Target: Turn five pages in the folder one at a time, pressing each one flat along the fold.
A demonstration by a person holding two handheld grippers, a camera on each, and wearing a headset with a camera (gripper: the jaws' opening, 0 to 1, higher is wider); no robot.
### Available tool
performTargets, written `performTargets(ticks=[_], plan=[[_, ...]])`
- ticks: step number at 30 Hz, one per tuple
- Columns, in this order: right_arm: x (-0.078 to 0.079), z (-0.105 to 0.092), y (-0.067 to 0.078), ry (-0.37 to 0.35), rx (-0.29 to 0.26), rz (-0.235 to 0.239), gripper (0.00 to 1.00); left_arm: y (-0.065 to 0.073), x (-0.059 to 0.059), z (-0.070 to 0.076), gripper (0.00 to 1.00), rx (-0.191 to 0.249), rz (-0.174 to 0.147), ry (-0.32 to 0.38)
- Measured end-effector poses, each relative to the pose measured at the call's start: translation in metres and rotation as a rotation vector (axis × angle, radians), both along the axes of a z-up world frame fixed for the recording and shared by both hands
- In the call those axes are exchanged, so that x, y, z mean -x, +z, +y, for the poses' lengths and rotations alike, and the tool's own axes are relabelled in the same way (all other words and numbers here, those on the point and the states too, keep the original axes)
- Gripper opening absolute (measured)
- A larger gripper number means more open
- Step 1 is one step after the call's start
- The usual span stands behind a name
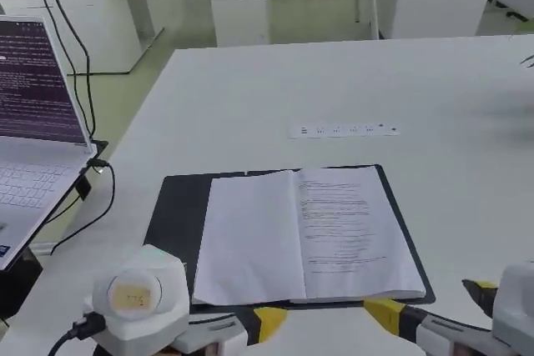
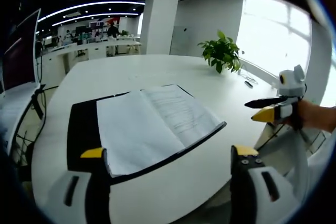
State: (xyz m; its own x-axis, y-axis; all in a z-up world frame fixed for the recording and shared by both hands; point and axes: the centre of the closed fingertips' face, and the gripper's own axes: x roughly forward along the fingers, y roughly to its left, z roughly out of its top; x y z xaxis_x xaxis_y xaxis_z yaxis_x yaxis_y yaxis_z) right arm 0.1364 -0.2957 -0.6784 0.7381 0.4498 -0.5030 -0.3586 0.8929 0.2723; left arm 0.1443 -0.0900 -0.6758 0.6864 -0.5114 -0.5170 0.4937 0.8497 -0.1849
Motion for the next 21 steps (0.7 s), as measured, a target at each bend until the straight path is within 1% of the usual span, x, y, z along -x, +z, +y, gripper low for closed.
performTargets(ticks=[4, 6, 7, 9, 11, 12, 14, 16, 18, 21], plan=[[-0.003, -0.013, -0.003, -0.009, 0.010, 0.013, 0.97, -0.011, -0.007, -0.018, 0.96, -0.020, 0.018, -0.042], [-0.003, -0.018, -0.003, -0.011, 0.013, 0.016, 0.97, -0.015, -0.010, -0.025, 0.96, -0.022, 0.024, -0.053], [-0.004, -0.022, -0.003, -0.016, 0.014, 0.011, 0.97, -0.020, -0.012, -0.030, 0.95, -0.025, 0.040, -0.064], [-0.004, -0.027, -0.005, -0.024, 0.012, 0.014, 0.96, -0.024, -0.017, -0.040, 0.94, -0.024, 0.041, -0.078], [-0.004, -0.031, -0.009, -0.034, 0.012, 0.021, 0.96, -0.031, -0.021, -0.050, 0.93, -0.041, 0.049, -0.101], [-0.003, -0.032, -0.011, -0.032, 0.011, 0.029, 0.96, -0.031, -0.022, -0.052, 0.93, -0.043, 0.050, -0.102], [-0.002, -0.032, -0.014, -0.031, 0.014, 0.038, 0.96, -0.034, -0.026, -0.067, 0.92, -0.036, 0.050, -0.125], [-0.001, -0.033, -0.014, -0.032, 0.013, 0.033, 0.96, -0.038, -0.031, -0.078, 0.91, -0.034, 0.047, -0.141], [0.001, -0.032, -0.016, -0.032, 0.012, 0.045, 0.95, -0.042, -0.033, -0.088, 0.89, -0.045, 0.047, -0.175], [0.001, -0.030, -0.016, -0.030, -0.001, 0.045, 0.95, -0.048, -0.043, -0.104, 0.87, -0.060, 0.034, -0.197]])
